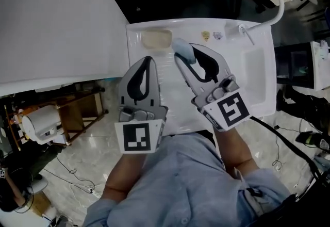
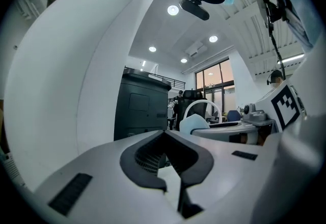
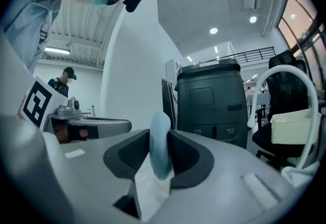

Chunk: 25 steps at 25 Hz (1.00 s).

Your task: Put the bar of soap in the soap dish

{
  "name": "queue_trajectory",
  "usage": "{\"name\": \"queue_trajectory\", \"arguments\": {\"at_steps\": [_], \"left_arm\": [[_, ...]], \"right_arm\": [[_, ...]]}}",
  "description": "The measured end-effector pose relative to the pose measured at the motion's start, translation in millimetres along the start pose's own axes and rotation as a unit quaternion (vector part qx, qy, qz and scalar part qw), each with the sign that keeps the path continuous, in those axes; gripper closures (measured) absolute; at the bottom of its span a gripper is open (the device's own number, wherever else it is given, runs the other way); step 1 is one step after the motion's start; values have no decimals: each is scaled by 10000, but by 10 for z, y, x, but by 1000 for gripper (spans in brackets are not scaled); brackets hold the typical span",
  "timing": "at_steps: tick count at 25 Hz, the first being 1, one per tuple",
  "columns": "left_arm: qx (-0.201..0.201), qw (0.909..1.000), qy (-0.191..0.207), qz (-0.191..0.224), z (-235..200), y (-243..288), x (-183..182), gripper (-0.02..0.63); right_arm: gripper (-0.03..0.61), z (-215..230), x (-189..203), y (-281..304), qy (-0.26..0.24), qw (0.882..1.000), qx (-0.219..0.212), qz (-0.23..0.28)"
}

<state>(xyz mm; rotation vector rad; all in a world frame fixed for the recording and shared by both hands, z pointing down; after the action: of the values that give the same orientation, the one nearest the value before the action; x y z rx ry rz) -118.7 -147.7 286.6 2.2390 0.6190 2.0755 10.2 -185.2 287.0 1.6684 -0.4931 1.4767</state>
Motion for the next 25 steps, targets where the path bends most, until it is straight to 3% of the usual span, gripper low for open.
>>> {"name": "queue_trajectory", "arguments": {"at_steps": [15,25], "left_arm": [[21,9983,-148,-569,-176,618,378,609],[6,9968,-260,-761,-318,859,566,609]], "right_arm": [[463,360,509,575,520,9976,-147,-430],[463,520,758,913,573,9960,-235,-638]]}}
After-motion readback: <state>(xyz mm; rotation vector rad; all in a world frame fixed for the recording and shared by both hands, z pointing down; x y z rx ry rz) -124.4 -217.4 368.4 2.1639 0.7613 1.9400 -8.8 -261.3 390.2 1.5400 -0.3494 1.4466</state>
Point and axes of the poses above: the fingertips, and each gripper's own axes: y forward along the fingers, z to its right, x out of its underside, the point moved 6 cm from there along -y, backward along the fingers, and after that the axes turned 12 degrees about -z, right-handed, at the moved point
